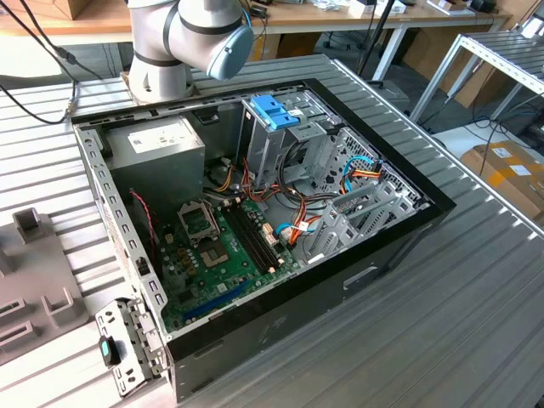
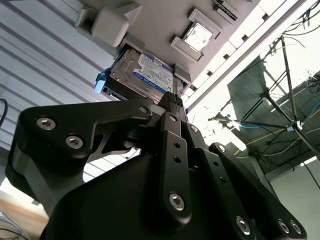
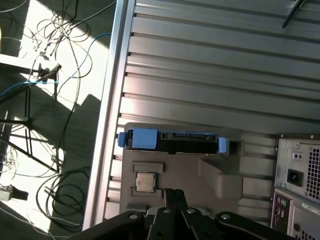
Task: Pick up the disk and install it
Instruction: 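Pick up the disk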
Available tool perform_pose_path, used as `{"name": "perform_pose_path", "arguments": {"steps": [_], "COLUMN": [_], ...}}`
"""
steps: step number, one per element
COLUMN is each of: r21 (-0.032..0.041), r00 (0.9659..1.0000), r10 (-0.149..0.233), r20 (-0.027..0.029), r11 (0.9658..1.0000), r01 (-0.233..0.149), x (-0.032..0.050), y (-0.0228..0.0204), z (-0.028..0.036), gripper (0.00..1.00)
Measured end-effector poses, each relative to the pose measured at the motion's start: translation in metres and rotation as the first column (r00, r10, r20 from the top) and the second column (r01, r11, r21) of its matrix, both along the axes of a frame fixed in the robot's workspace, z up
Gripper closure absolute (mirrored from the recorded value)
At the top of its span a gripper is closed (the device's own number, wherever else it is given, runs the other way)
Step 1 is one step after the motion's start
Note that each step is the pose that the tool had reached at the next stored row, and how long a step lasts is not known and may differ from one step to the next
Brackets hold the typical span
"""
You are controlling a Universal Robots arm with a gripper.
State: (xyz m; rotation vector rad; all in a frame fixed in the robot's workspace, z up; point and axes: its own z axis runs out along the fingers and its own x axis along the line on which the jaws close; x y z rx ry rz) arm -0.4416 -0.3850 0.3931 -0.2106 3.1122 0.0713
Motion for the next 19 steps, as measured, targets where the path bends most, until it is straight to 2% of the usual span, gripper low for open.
{"name": "perform_pose_path", "arguments": {"steps": [19], "r21": [0.0], "r00": [0.999], "r10": [0.044], "r20": [0.0], "r11": [0.999], "r01": [-0.044], "x": [0.0], "y": [0.0], "z": [0.0], "gripper": [0.89]}}
